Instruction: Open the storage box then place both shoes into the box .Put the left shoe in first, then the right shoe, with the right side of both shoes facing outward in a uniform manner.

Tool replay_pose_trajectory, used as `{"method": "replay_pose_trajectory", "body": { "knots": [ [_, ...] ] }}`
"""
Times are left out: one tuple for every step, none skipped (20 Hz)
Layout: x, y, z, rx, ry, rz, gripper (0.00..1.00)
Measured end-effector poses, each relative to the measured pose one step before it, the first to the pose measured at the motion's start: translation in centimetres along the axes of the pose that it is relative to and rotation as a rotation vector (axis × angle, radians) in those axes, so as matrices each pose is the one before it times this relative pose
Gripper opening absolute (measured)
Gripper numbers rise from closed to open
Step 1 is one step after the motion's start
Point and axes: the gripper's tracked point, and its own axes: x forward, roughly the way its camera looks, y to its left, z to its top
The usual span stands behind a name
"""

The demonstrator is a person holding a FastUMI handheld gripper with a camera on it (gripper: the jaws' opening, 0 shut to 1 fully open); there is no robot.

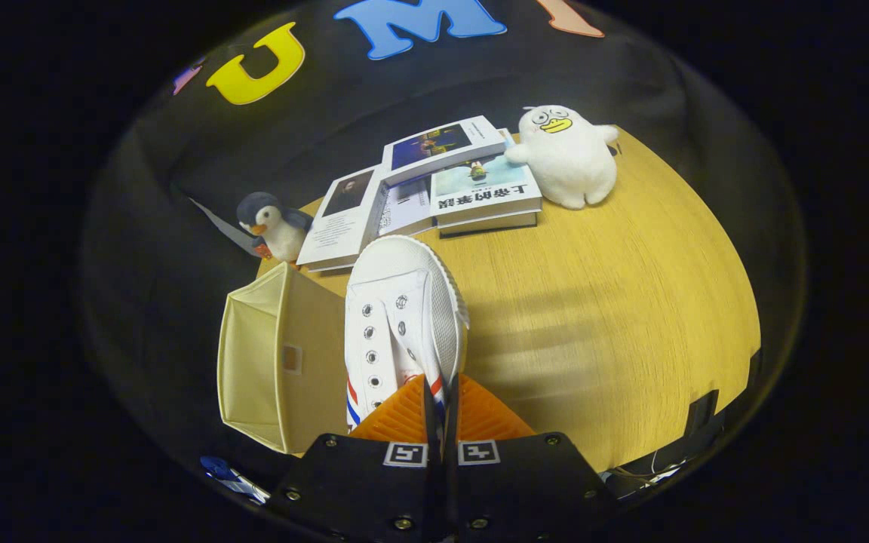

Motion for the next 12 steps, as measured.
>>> {"method": "replay_pose_trajectory", "body": {
  "knots": [
    [-0.091,1.182,0.159,-0.00692,-0.00010,0.01335,0.01],
    [-0.053,1.075,0.296,-0.00654,-0.00441,0.01203,0.01],
    [-0.095,1.103,0.239,-0.00940,-0.00371,0.01014,0.01],
    [-0.035,1.038,0.319,-0.00990,-0.00367,0.00898,0.01],
    [0.014,1.030,0.221,-0.00808,-0.00433,0.00712,0.01],
    [0.065,1.010,0.224,-0.00820,-0.00032,0.00765,0.01],
    [0.045,0.993,0.164,-0.00459,-0.00291,0.00699,0.00],
    [0.200,0.900,0.149,-0.00676,0.00144,0.00884,0.00],
    [0.292,0.969,0.023,-0.00117,0.00128,0.00791,0.01],
    [0.265,0.846,0.004,-0.00309,0.00388,0.00745,0.01],
    [0.274,0.849,0.042,-0.00227,0.00160,0.00543,0.00],
    [0.365,0.741,0.012,-0.00367,0.00310,0.00282,0.01]
  ]
}}
